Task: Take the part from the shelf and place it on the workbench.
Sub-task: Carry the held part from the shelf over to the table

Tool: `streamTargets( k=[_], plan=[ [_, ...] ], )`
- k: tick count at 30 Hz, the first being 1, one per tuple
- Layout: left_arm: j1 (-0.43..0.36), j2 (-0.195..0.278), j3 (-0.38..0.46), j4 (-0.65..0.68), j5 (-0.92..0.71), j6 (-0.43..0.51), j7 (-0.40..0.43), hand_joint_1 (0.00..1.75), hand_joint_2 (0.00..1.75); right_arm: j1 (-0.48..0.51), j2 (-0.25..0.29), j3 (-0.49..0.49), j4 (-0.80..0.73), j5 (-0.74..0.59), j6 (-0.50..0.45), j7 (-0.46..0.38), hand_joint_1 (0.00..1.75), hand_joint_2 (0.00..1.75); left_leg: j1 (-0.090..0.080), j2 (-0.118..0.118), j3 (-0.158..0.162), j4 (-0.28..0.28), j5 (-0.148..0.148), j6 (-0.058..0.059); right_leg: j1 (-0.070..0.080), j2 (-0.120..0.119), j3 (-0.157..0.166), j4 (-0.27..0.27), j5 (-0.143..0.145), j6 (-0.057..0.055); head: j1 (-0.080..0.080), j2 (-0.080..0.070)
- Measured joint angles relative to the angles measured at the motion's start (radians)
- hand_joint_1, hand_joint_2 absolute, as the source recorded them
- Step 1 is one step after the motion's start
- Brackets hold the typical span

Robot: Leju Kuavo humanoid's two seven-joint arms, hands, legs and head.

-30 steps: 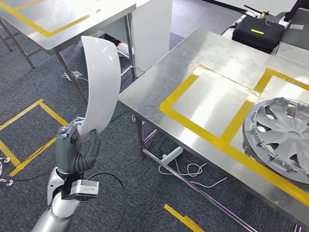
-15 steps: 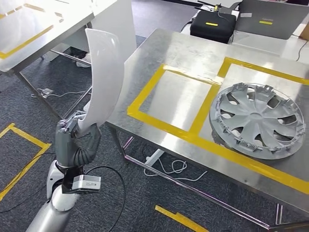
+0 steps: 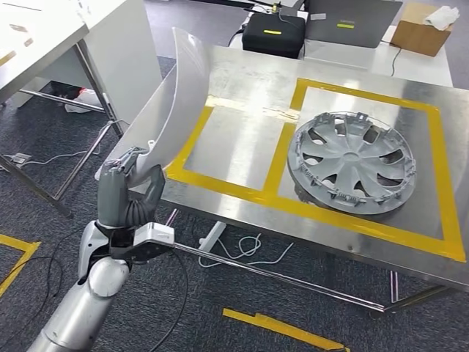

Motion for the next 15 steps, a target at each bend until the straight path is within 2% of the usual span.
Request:
streamTargets(
  k=[2, 3, 4, 6, 7, 8, 10, 11, 12, 13, 14, 15],
  plan=[
    [-0.034, 0.000, 0.001, 0.034, -0.008, -0.003, 0.014, 1.75, 1.75, -0.006, -0.008, 0.000, 0.018, 0.003, -0.004, -0.003, 0.00, 1.75, -0.005, 0.018, 0.001, 0.004, -0.004, -0.009, 0.006, -0.037, 0.069, -0.129, 0.045, -0.006, 0.000, 0.000],
    [-0.046, 0.000, 0.001, 0.046, -0.010, -0.003, 0.016, 1.75, 1.75, -0.009, -0.010, 0.000, 0.026, 0.003, -0.006, -0.004, 0.00, 1.75, -0.008, 0.027, 0.001, 0.006, -0.005, -0.014, 0.008, -0.047, 0.088, -0.164, 0.053, -0.012, -0.001, 0.000],
    [-0.055, 0.000, 0.001, 0.057, -0.011, -0.003, 0.017, 1.75, 1.75, -0.011, -0.012, 0.000, 0.032, 0.004, -0.007, -0.005, 0.00, 1.75, -0.011, 0.035, 0.002, 0.007, -0.005, -0.019, 0.012, -0.047, 0.094, -0.175, 0.053, -0.018, -0.002, 0.000],
    [-0.064, -0.001, 0.001, 0.071, -0.014, -0.004, 0.017, 1.75, 1.75, -0.011, -0.014, 0.000, 0.043, 0.004, -0.008, -0.006, 0.00, 1.75, -0.010, 0.049, 0.006, 0.006, -0.007, -0.028, 0.010, -0.025, 0.093, -0.177, 0.059, -0.031, -0.002, 0.000],
    [-0.067, -0.001, 0.000, 0.075, -0.015, -0.004, 0.017, 1.75, 1.75, -0.011, -0.015, 0.000, 0.047, 0.004, -0.008, -0.006, 0.00, 1.75, -0.007, 0.043, 0.006, 0.013, -0.016, -0.033, 0.008, -0.015, 0.093, -0.179, 0.062, -0.037, -0.003, 0.000],
    [-0.071, -0.001, 0.001, 0.079, -0.015, -0.004, 0.018, 1.75, 1.75, -0.011, -0.015, 0.000, 0.050, 0.004, -0.008, -0.006, 0.00, 1.75, -0.005, 0.025, -0.003, 0.037, -0.034, -0.038, 0.005, -0.005, 0.094, -0.181, 0.065, -0.042, -0.004, 0.000],
    [-0.075, 0.000, 0.001, 0.087, -0.015, -0.004, 0.018, 1.75, 1.75, -0.013, -0.016, -0.001, 0.055, 0.004, -0.008, -0.006, 0.00, 1.75, -0.001, -0.022, -0.047, 0.147, -0.097, -0.045, 0.003, 0.015, 0.094, -0.183, 0.068, -0.050, -0.007, 0.000],
    [-0.075, 0.000, 0.001, 0.092, -0.015, -0.004, 0.018, 1.75, 1.75, -0.014, -0.017, -0.001, 0.058, 0.004, -0.008, -0.006, 0.00, 1.75, 0.000, -0.035, -0.077, 0.217, -0.128, -0.046, 0.003, 0.027, 0.093, -0.183, 0.068, -0.052, -0.007, 0.000],
    [-0.075, 0.001, 0.001, 0.098, -0.016, -0.004, 0.019, 1.75, 1.75, -0.014, -0.017, -0.001, 0.060, 0.004, -0.008, -0.006, 0.00, 1.75, 0.000, -0.041, -0.101, 0.270, -0.145, -0.046, 0.004, 0.040, 0.093, -0.182, 0.069, -0.053, -0.007, 0.000],
    [-0.075, 0.002, 0.001, 0.103, -0.021, -0.005, 0.025, 1.75, 1.75, -0.014, -0.018, -0.001, 0.062, 0.004, -0.008, -0.006, 0.00, 1.75, 0.000, -0.043, -0.111, 0.290, -0.143, -0.044, 0.005, 0.053, 0.093, -0.182, 0.070, -0.054, -0.007, 0.000],
    [-0.077, 0.002, 0.001, 0.109, -0.029, -0.007, 0.034, 1.75, 1.75, -0.013, -0.018, -0.001, 0.065, 0.004, -0.008, -0.005, 0.00, 1.75, -0.001, -0.046, -0.103, 0.272, -0.121, -0.040, 0.006, 0.066, 0.093, -0.182, 0.071, -0.054, -0.007, 0.000],
    [-0.083, 0.002, 0.001, 0.115, -0.040, -0.009, 0.046, 1.75, 1.75, -0.012, -0.019, -0.001, 0.067, 0.004, -0.008, -0.002, 0.00, 1.75, -0.001, -0.053, -0.079, 0.218, -0.085, -0.035, 0.007, 0.080, 0.093, -0.181, 0.072, -0.053, -0.007, 0.000]
  ],
)
